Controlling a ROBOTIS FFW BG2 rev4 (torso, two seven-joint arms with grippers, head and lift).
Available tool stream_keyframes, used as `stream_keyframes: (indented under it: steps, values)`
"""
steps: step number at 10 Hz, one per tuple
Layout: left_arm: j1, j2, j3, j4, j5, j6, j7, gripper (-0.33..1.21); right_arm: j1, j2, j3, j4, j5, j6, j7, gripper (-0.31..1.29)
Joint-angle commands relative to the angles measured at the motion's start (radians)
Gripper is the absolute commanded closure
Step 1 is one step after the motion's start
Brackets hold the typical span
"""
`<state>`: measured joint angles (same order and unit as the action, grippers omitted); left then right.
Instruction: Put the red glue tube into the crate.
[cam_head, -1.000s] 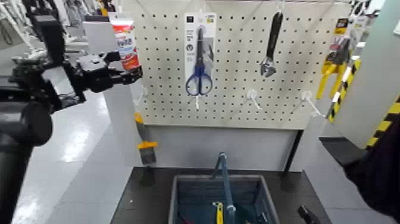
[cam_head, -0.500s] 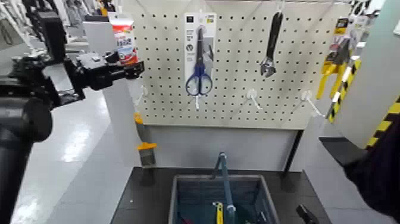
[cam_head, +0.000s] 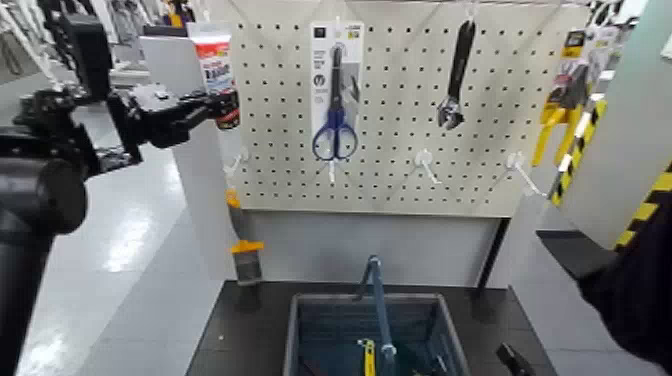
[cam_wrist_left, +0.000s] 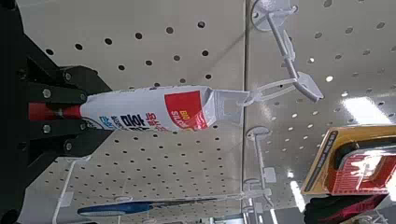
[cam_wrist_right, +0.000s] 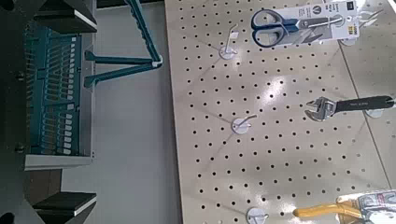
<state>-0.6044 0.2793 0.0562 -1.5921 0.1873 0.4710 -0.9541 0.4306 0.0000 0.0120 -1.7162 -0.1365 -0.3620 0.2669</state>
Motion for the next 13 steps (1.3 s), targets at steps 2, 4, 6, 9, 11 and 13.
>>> stream_keyframes:
  steps: [2, 4, 6, 9, 11, 13]
  values:
    - [0.0, 0.001, 0.007, -0.005, 0.001, -0.002, 0.0, 1.19, -0.001, 0.005, 0.002, 0.001, 0.0, 0.0, 0.0, 0.04]
    - [0.0, 0.001, 0.016, -0.022, 0.001, 0.0, 0.0, 1.19, -0.003, 0.005, 0.003, 0.001, 0.0, 0.0, 0.0, 0.04]
    - [0.02, 0.0, 0.051, -0.129, 0.003, 0.047, 0.001, 1.19, -0.001, 0.005, 0.002, 0.001, 0.0, 0.002, 0.0, 0.04]
    - [0.057, -0.008, 0.1, -0.322, 0.026, 0.167, 0.014, 1.19, 0.002, 0.008, -0.001, 0.0, 0.0, 0.008, 0.0, 0.04]
    - [0.058, -0.017, 0.079, -0.367, 0.066, 0.21, 0.021, 1.19, 0.002, 0.008, 0.0, 0.0, 0.0, 0.009, 0.0, 0.04]
    - [0.055, -0.02, 0.027, -0.367, 0.123, 0.221, 0.035, 1.19, 0.0, 0.008, 0.002, -0.003, 0.002, 0.014, 0.0, 0.04]
